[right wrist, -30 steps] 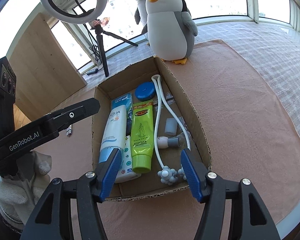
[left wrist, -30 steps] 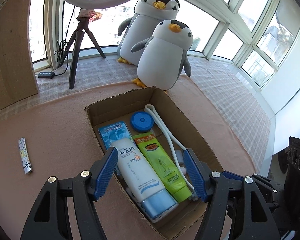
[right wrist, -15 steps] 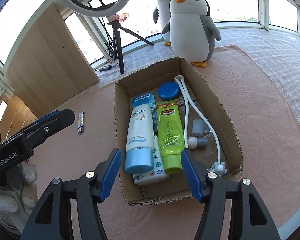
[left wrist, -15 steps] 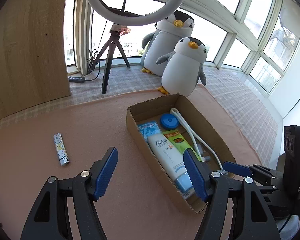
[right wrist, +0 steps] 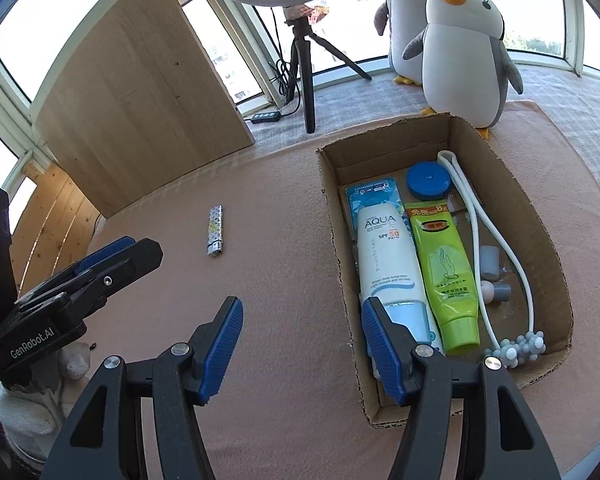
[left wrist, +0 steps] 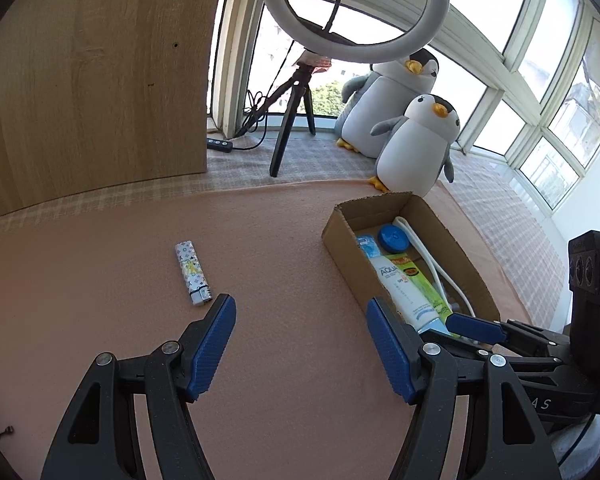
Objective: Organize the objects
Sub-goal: 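Move the right gripper down onto the white patterned lighter and close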
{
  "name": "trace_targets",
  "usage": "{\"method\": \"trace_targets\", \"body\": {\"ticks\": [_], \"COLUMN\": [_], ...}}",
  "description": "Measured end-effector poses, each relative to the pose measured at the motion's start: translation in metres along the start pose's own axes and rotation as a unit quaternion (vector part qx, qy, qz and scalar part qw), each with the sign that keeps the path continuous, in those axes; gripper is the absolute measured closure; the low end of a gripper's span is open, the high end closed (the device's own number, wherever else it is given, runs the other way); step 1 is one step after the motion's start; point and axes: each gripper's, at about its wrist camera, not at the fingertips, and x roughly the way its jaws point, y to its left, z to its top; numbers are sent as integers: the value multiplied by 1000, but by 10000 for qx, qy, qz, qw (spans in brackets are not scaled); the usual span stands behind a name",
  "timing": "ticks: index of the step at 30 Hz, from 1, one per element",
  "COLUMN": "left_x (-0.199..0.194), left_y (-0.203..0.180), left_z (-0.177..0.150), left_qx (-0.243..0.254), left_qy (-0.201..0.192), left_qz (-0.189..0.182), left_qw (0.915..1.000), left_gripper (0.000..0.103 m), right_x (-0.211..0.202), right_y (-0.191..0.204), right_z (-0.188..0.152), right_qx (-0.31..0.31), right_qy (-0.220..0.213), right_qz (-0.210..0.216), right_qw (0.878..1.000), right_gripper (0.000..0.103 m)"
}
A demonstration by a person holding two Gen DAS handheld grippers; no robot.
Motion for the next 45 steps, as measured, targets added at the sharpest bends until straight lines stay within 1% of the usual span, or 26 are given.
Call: {"method": "trace_targets", "body": {"ticks": [4,8,12,15,18,20,26,30,31,35,36,37,40,45], "left_x": [-9,-16,-20,-16,-7,3,43,69,73,85,87,88,88,78], "left_y": [29,60,88,106,123,135,153,153,153,155,156,158,161,175], "left_z": [1,9,20,29,34,35,24,17,15,6,5,2,-6,-23], "left_qx": [-204,-399,-522,-588,-648,-748,-829,-835,-820,-746,-739,-727,-655,-688], "left_qy": [-30,-95,-175,-154,-91,-3,398,630,684,843,887,927,1010,1060], "left_qz": [58,169,308,329,358,282,168,87,70,149,172,204,286,375], "left_qw": [9998,9990,9980,9976,9972,9968,9956,9945,9943,9935,9932,9928,9923,9913], "left_gripper": [32,32,32,32,32,32,32,33,36,37,39,42,43,43], "right_x": [6,13,23,36,51,63,108,138,145,171,178,183,197,217], "right_y": [19,36,48,56,63,67,74,81,83,90,92,95,106,128], "right_z": [5,17,33,49,64,72,88,91,92,93,93,93,91,83], "right_qx": [-125,-296,-358,-412,-428,-388,-217,-239,-256,-311,-345,-397,-582,-990], "right_qy": [48,60,102,182,309,394,788,995,1039,1203,1238,1271,1380,1508], "right_qz": [88,127,240,303,421,462,619,567,535,387,331,269,139,-133], "right_qw": [9999,9995,9990,9985,9977,9974,9947,9931,9928,9915,9911,9907,9886,9835], "right_gripper": [45,45,45,45,45,45,45,45,45,45,46,49,54,60]}}
